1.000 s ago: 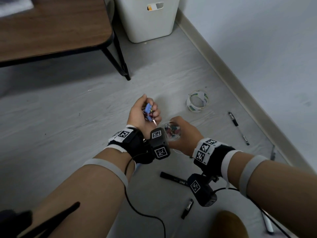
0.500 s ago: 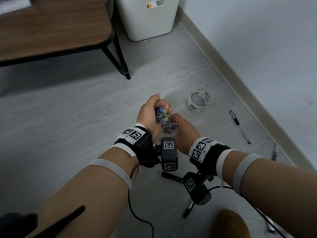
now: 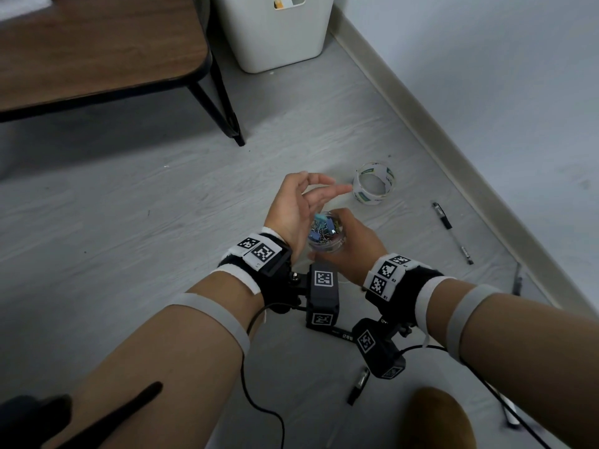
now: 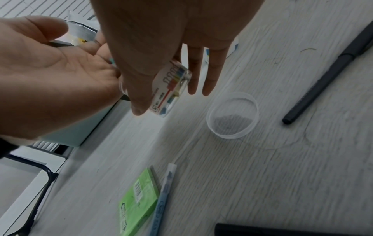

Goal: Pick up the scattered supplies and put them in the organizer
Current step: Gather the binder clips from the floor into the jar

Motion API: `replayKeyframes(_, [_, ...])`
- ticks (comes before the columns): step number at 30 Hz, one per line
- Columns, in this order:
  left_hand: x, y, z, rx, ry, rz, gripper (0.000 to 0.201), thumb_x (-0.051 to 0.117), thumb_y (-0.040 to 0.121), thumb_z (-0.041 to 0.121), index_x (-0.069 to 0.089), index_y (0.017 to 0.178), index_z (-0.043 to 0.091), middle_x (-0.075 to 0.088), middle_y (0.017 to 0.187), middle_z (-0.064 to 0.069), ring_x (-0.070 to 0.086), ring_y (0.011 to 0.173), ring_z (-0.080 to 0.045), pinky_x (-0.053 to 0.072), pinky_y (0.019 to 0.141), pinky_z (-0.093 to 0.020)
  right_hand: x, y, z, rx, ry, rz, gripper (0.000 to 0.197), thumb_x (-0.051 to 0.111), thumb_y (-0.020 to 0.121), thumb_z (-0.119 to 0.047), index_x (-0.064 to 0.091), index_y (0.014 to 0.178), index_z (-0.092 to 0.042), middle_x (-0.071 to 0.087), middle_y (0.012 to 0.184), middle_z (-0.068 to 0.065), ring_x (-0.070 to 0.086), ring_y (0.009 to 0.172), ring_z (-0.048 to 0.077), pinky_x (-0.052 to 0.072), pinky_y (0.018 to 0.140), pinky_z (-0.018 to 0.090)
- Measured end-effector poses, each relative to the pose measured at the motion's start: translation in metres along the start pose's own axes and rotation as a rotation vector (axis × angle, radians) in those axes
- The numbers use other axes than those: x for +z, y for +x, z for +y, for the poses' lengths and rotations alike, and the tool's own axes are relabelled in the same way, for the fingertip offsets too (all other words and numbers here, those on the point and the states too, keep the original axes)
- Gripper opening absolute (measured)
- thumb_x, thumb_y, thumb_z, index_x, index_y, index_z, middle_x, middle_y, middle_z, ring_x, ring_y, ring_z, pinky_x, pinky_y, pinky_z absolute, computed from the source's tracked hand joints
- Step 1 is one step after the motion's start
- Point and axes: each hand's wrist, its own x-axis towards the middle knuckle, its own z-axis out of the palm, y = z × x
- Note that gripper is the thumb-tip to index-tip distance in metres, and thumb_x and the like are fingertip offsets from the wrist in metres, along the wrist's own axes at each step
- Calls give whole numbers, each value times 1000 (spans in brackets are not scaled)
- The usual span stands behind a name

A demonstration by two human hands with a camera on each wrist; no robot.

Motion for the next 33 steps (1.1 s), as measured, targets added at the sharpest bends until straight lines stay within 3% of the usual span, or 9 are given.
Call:
replayKeyframes(4, [-1, 0, -1, 53, 39, 133, 36, 31, 103, 30, 60, 93, 12, 74, 112, -16, 67, 113, -23, 39, 110, -38, -1, -1, -2, -7, 6, 11, 71, 85, 64, -42, 47, 121, -25, 67, 106, -7, 66, 91, 10, 54, 81, 29])
replayKeyframes(7, [-15, 7, -10, 94, 274, 343, 22, 51, 98, 29, 69, 99, 15, 73, 111, -5, 66, 109, -20, 48, 103, -43, -3, -1, -7, -59, 53, 28, 72, 85, 65, -44, 47, 124, -26, 66, 108, -11, 65, 92, 4, 52, 81, 22])
replayKeyframes(9, [-24, 5, -19, -110, 178, 242, 36, 59, 94, 42, 70, 112, 13, 73, 114, -8, 67, 108, -26, 49, 102, -48, -4, -2, -12, -140, 110, 37, 71, 85, 65, -42, 48, 124, -26, 64, 108, -13, 63, 93, 0, 50, 80, 17])
replayKeyframes(12, [-31, -5, -26, -452, -101, 36, 64, 54, 91, 61, 69, 119, 5, 71, 113, -16, 68, 94, -28, 55, 87, -37, 0, 1, -13, -188, 94, 27, 78, 87, 62, -42, 50, 128, -25, 56, 115, -12, 55, 111, 11, 47, 94, 27])
replayKeyframes(17, [-50, -5, -30, -373, -81, 275, 53, 66, 87, 53, 69, 118, 9, 70, 117, -22, 70, 98, -36, 60, 74, -46, 3, 1, 13, -63, -331, -116, 97, 79, 61, -50, 27, 142, -39, 38, 143, -1, 41, 130, 24, 46, 101, 46])
replayKeyframes(22, [-61, -16, -27, -420, -70, 195, 26, 67, 91, 39, 68, 107, 18, 66, 114, -19, 68, 87, -35, 60, 69, -44, 0, -8, 38, 132, -654, -285, 89, 76, 70, -43, 25, 143, -42, 28, 144, 5, 35, 132, 31, 48, 95, 52])
replayKeyframes(27, [-66, -29, -30, -487, -167, 166, 54, 56, 94, 51, 63, 126, 8, 68, 120, -24, 66, 104, -38, 61, 69, -38, 10, -5, 38, 30, -859, -371, 79, 76, 73, -38, 29, 136, -34, 29, 136, 7, 35, 126, 32, 54, 85, 49])
replayKeyframes(29, [-67, -34, -30, -554, -220, 106, 60, 48, 96, 57, 63, 122, 5, 68, 117, -22, 65, 106, -38, 59, 64, -33, 13, -4, 35, -6, -903, -411, 80, 77, 72, -34, 28, 135, -29, 29, 134, 8, 35, 124, 33, 53, 83, 46])
replayKeyframes(33, [-68, -37, -30, -589, -204, 64, 61, 41, 96, 59, 65, 113, 6, 70, 108, -20, 66, 101, -35, 55, 65, -31, 9, -5, 25, -9, -647, -276, 76, 78, 68, -39, 32, 127, -27, 33, 123, 7, 46, 111, 31, 53, 82, 43])
